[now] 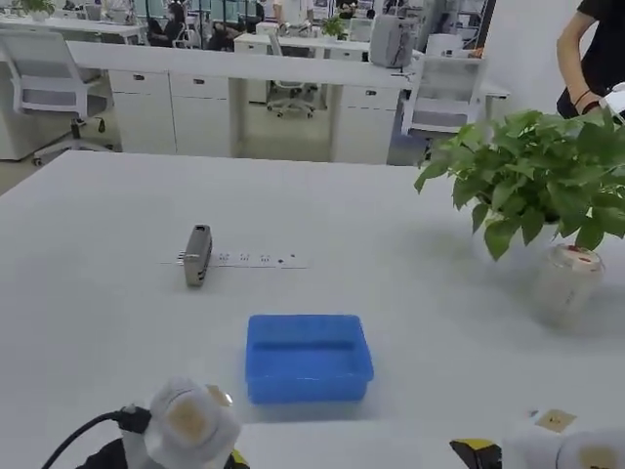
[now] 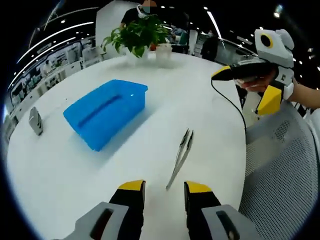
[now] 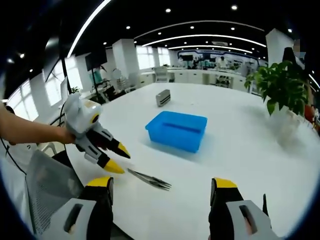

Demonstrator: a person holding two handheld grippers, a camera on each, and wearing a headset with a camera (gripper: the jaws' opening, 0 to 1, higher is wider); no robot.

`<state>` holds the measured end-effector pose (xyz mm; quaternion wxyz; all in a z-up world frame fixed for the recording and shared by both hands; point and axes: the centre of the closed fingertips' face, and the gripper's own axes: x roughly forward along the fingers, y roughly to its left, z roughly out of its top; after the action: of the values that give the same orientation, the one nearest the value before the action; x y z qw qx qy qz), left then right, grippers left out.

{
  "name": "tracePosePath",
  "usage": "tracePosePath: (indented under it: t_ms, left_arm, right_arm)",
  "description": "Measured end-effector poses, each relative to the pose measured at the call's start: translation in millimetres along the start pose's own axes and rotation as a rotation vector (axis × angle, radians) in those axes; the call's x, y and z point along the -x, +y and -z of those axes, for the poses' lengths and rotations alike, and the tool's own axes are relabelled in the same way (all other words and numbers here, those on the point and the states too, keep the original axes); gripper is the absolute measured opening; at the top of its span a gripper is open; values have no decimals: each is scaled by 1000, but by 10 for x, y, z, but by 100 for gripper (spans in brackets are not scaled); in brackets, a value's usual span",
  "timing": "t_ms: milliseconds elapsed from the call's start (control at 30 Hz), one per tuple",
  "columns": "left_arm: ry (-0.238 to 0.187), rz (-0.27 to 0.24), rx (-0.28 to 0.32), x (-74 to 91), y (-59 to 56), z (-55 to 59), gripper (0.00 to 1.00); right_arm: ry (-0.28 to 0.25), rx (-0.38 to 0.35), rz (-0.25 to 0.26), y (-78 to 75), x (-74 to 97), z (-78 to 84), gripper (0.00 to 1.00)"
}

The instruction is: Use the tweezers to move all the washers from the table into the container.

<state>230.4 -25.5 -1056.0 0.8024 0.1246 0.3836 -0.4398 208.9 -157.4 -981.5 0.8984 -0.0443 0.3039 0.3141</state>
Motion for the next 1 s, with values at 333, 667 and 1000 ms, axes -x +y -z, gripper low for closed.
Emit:
tracePosePath:
  t_ms: [333, 667, 1000]
  left_arm:
    - [-142, -188, 153, 650, 144, 104, 69]
    - [-216, -325, 284, 1029, 110, 275, 95]
    - [-243, -418, 307, 1180, 176, 295, 99]
  right_arm:
    - [-76, 7, 49, -37, 68, -118, 90]
    - [-99, 17, 93, -133, 90, -168, 99]
    - [-90, 11, 98, -175, 79, -151, 99]
